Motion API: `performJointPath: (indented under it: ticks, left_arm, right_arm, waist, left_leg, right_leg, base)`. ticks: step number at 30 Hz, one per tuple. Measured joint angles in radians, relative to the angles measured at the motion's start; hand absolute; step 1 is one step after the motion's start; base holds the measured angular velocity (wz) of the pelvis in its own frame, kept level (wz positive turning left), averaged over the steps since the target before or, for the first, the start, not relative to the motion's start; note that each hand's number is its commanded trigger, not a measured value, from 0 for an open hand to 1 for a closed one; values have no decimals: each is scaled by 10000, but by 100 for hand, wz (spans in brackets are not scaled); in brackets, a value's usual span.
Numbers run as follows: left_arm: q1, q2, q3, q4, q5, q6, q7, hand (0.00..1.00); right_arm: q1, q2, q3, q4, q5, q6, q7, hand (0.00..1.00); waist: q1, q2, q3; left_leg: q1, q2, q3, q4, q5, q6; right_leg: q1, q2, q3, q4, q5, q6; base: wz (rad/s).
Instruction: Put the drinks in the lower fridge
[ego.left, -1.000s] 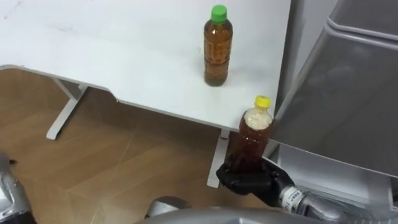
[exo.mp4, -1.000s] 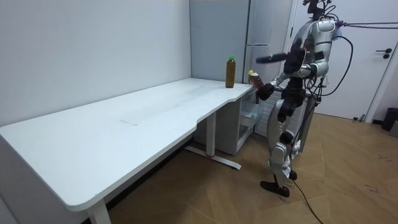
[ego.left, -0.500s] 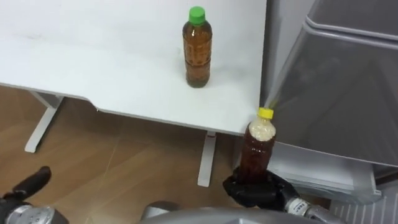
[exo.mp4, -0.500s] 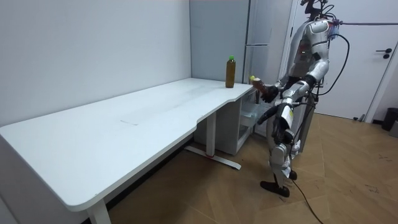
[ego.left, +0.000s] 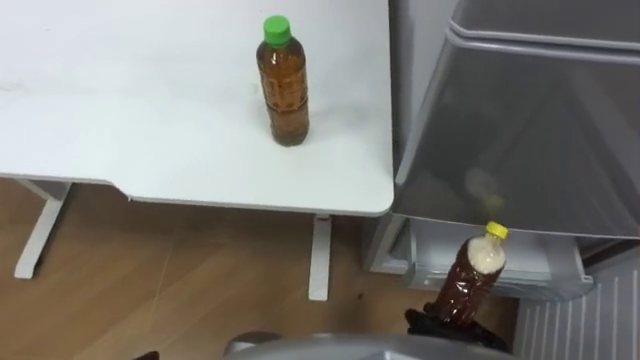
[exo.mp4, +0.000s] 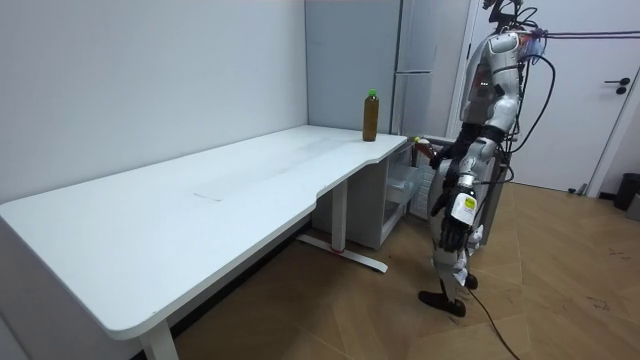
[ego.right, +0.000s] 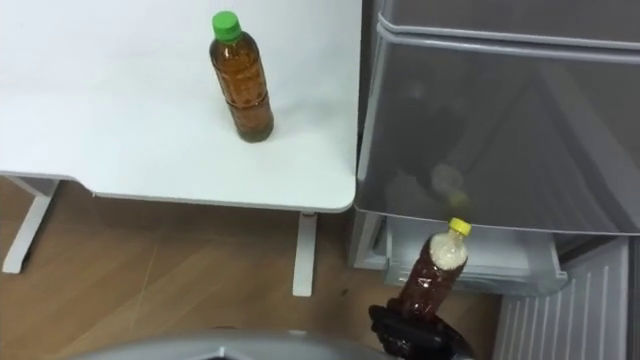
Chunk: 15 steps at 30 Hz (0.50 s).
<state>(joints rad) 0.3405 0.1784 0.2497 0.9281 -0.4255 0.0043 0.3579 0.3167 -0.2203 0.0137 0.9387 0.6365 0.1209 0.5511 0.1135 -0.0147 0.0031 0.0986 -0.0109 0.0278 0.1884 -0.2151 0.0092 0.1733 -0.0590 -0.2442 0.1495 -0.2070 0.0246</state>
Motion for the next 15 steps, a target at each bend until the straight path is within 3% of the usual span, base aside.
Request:
performJointPath:
  ticks: [4, 8, 12, 15]
  left_arm:
    - [-171, 3, -48, 292, 853, 299, -659, 0]
    - [-452, -29, -607, 855, 1469, 682, -1165, 0]
    - [-667, -48, -666, 960, 2240, 779, -1491, 0]
    - [-768, -60, -1095, 959, 2901, 792, -1579, 0]
  right_arm:
    - [-359, -1, -325, 926, 357, 41, 163, 100]
    - [-675, 15, -344, 1615, 875, 90, 21, 100]
    - [-700, 33, -450, 1781, 1086, 116, -389, 100]
    - [-793, 51, -436, 1880, 1226, 134, -1053, 100]
  waist:
    - [-196, -7, -41]
    - [-508, -66, -56]
    - [-589, -93, -58]
    - [-598, -106, -66]
  left_leg:
    - [-5, 33, 177, -8, 1, 1]
    - [-4, 36, 244, -16, -5, 6]
    - [13, 51, 275, -33, -10, -2]
    - [34, 83, 395, -64, -11, -7]
  right_leg:
    - [-123, 23, 202, 47, 1, -2]
    - [-154, 24, 254, 34, 3, -1]
    - [-161, 48, 316, 17, 3, -3]
    - [-188, 67, 447, 42, 7, -8]
  base:
    - [-12]
    - [-5]
    - [-2]
    - [-10]
